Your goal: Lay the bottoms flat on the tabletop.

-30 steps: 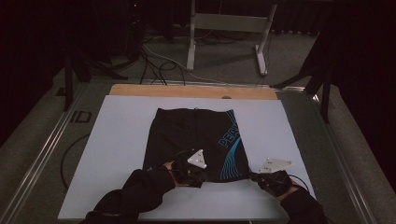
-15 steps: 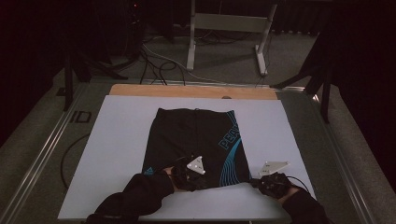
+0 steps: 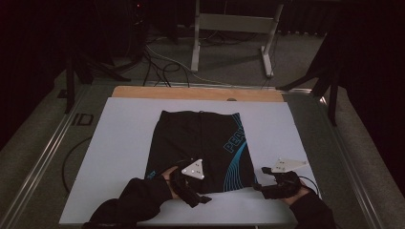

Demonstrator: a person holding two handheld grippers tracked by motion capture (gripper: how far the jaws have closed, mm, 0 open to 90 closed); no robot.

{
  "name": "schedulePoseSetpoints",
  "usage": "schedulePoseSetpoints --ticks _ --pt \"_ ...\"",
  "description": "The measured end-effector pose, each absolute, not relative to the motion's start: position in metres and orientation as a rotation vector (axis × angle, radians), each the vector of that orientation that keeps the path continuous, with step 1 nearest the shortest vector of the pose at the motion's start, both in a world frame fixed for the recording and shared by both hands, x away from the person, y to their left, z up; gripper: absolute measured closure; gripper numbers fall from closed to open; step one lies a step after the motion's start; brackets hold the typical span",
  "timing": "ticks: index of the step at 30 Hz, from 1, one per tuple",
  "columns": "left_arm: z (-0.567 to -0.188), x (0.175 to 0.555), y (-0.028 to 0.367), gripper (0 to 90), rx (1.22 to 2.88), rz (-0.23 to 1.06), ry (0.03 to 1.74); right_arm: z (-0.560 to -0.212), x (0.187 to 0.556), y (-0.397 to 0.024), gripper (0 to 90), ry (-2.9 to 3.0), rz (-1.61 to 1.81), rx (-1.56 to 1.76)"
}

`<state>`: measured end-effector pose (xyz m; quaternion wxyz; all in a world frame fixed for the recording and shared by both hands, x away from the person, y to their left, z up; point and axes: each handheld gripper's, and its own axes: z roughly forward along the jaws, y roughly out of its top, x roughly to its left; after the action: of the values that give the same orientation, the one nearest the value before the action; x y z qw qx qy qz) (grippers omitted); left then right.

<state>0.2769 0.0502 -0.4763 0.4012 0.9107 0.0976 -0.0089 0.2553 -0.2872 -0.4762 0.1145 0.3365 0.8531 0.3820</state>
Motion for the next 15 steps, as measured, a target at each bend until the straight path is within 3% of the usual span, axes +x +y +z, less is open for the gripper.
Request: schedulePoseSetpoints --ticks 1,3,15 --pt "-0.474 0.278 0.053 10.5 2.290 -0.010 0.265 -0.475 0.257 -0.287 14.2 2.507 1.142 0.976" --pt "-0.469 0.281 0.058 0.4 2.284 0.025 0.299 -0.474 0.259 -0.284 12.8 2.485 1.181 0.987" --pt "-0.458 0.289 0.099 0.2 2.165 0.089 0.391 -0.472 0.273 -0.265 9.6 2.328 1.330 0.922"
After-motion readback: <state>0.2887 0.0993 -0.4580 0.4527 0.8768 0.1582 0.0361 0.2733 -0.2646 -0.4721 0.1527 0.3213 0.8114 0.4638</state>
